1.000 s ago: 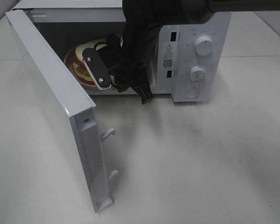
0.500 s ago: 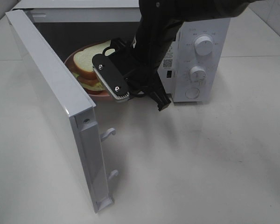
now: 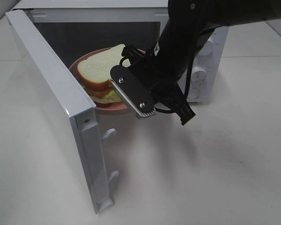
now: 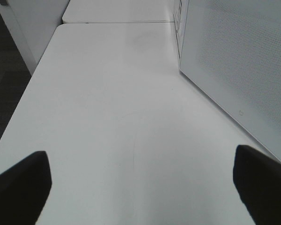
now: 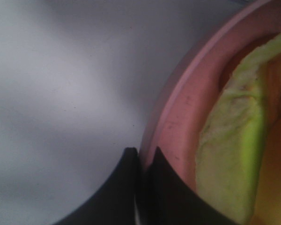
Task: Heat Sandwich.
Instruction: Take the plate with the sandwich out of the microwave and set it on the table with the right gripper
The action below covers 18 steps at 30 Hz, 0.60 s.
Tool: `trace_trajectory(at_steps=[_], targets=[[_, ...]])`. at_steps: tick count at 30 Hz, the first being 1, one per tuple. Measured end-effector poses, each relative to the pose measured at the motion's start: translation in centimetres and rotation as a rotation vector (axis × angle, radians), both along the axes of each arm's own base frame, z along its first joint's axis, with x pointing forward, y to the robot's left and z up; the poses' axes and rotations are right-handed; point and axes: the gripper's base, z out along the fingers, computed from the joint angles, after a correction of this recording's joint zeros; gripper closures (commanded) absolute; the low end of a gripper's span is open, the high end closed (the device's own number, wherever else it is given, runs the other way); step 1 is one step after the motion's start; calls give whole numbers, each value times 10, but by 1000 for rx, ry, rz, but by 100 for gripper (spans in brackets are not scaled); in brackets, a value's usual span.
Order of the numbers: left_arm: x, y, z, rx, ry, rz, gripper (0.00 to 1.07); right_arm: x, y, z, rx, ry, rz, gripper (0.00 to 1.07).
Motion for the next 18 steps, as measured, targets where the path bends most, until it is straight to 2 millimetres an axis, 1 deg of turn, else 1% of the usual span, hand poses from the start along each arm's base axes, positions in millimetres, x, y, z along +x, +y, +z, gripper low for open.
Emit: trace_trajectory(at_steps=[1,4,6,10,11,14,17,18], targets=[[0,0,0,0,0,0,5,0,0,0,0,0,0,107],[0,0,0,0,0,0,5,-10,-8,3,-3,5,4,107],[0,0,0,0,0,0,5,-12,-9,4,0,5,3,107],[0,0,0,0,0,0,5,-25,-19,6,6,3,0,107],[0,0,0,0,0,0,5,-25,-19,6,6,3,0,107],[0,0,0,0,0,0,5,-36,-27,7,11,14,-9,107],[0,0,0,0,0,0,5,-42,-32,7,8,22,-13,107],[0,0,0,0,0,0,5,-49,-37,6,3,29,-14,107]])
